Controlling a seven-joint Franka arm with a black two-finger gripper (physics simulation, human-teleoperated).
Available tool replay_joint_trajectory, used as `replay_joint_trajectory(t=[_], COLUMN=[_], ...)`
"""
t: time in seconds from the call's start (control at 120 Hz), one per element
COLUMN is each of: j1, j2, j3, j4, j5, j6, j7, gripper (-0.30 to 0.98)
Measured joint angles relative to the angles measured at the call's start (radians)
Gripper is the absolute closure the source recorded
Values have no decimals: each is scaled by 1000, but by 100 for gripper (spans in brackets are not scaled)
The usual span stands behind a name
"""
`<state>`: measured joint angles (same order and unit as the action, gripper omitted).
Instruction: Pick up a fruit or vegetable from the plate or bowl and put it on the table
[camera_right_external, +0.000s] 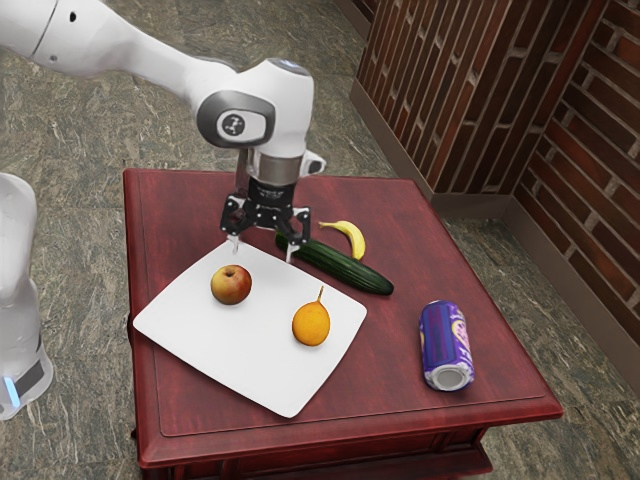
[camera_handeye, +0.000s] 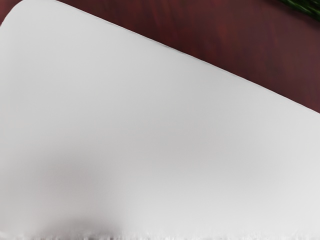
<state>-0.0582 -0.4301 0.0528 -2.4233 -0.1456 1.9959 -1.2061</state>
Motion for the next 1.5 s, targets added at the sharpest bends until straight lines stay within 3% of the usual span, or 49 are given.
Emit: replay_joint_trajectory(t=[0.183, 0.825, 1.5], j1=[-6, -14, -15], j2=[-68, -56, -115], j3=[1, -1, -49], j4=[-54, -95, -184], j5=[-2, 6, -47], j6=[12, 43, 58], j7=[14, 295, 330], gripper=[0, 0, 0])
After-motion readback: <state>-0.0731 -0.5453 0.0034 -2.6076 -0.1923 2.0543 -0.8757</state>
